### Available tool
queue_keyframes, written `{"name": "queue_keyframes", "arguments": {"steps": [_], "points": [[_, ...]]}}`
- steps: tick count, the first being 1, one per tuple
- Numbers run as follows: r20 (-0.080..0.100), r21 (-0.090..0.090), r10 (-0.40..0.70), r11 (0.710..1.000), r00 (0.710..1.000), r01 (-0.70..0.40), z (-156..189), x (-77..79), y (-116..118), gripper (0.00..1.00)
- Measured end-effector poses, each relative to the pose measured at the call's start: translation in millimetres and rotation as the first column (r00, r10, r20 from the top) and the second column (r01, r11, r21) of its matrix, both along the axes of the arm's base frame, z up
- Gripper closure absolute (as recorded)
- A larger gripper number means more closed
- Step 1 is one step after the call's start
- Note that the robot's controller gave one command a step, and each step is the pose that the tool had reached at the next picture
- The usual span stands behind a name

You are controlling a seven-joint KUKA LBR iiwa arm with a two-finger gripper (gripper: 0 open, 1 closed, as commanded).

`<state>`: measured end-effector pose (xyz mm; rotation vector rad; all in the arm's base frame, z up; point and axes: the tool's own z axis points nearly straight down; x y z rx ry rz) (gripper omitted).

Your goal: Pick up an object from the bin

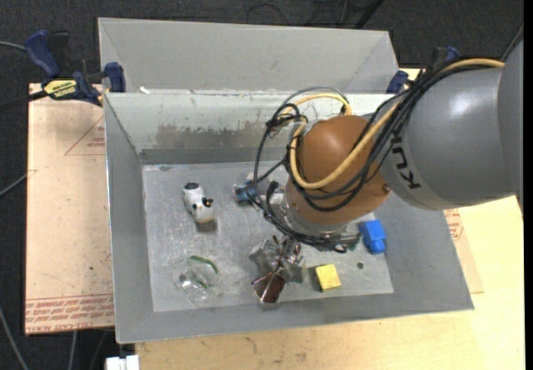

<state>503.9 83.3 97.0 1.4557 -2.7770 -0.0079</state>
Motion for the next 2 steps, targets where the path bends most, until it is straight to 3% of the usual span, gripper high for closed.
{"name": "queue_keyframes", "arguments": {"steps": [2], "points": [[0.013, 0.001, -0.001, 1.000, 1.000, 0.001, 17.5, 2.7, 0.6, 1.00]]}}
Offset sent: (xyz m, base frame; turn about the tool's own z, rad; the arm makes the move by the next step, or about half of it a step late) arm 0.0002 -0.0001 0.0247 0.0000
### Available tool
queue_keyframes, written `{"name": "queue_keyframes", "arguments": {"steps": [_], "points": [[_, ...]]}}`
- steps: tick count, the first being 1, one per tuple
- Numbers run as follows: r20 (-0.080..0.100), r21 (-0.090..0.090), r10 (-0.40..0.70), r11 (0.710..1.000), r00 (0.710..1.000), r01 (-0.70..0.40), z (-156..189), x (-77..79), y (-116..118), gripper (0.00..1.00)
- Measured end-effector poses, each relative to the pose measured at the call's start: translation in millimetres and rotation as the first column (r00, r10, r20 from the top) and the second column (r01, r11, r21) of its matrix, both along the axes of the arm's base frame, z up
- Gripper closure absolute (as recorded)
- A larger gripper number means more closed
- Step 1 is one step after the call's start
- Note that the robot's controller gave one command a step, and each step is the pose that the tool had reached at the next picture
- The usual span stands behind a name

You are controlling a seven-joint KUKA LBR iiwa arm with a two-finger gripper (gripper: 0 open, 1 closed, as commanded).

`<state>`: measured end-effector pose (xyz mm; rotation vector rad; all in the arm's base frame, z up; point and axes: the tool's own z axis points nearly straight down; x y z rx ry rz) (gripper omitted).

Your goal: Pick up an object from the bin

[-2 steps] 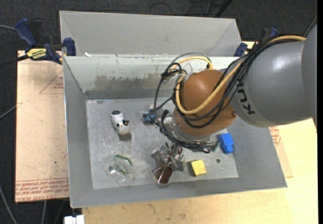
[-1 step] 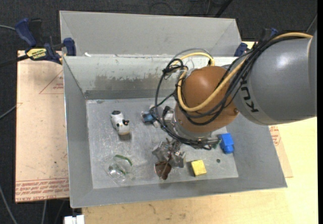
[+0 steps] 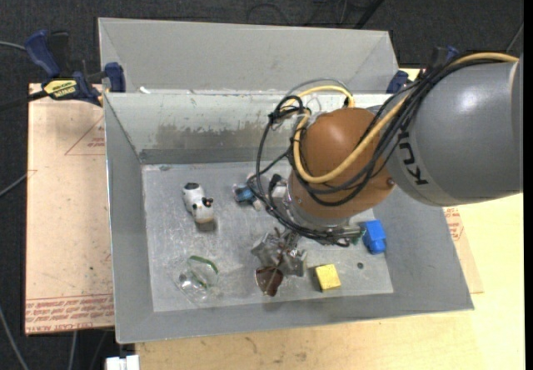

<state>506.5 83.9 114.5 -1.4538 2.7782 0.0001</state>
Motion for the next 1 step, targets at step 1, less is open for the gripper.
{"name": "queue_keyframes", "arguments": {"steps": [1], "points": [[-0.003, 0.000, -0.001, 1.000, 1.000, 0.001, 2.5, -0.5, 0.2, 1.00]]}}
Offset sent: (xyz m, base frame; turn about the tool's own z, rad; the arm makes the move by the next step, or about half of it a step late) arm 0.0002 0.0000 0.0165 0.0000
